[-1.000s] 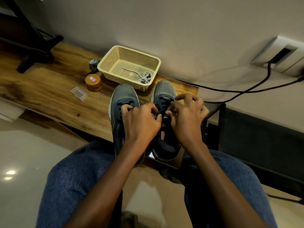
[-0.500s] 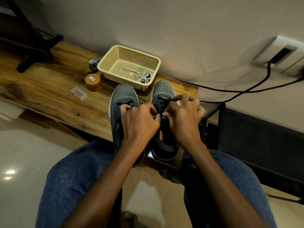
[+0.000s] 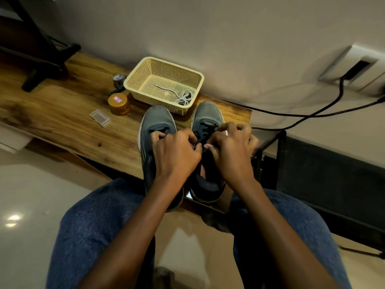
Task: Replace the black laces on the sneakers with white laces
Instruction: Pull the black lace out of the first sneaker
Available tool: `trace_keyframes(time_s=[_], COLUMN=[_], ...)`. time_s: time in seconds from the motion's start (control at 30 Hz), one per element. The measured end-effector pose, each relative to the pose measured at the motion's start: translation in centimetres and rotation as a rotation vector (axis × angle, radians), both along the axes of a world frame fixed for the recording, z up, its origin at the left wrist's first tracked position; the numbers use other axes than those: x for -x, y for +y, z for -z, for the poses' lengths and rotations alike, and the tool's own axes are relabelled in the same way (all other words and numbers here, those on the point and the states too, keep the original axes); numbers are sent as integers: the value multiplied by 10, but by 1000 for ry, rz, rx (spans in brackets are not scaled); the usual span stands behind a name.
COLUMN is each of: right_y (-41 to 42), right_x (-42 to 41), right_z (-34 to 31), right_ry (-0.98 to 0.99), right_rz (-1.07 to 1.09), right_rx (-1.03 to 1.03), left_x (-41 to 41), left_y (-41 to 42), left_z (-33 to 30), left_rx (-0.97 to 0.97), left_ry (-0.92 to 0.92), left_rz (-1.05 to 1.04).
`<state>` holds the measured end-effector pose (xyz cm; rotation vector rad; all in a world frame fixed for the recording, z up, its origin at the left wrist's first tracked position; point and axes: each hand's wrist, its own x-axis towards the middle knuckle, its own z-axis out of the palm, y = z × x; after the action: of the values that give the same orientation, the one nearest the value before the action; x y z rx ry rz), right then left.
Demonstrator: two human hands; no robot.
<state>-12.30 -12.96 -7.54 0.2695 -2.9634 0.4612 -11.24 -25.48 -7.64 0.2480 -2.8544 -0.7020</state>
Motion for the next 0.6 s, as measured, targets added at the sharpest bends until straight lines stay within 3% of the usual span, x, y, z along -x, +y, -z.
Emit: trace_keyframes(time_s=[0.23,0.4,0.6], right_y=[3,-1,-5], right_x=[4,1,0], right_z=[-5,-1,2], right_ry=[151,0,95], right_rz=[228,59,50], right_rx=[151,42,18], left_x=[0,0,1], left_y=[0,-1,1], left_z=[-1,0,0], left_rx=[-5,-7,-9], left_ry=[-7,-8,-16], left_rz=[-12,-7,-9])
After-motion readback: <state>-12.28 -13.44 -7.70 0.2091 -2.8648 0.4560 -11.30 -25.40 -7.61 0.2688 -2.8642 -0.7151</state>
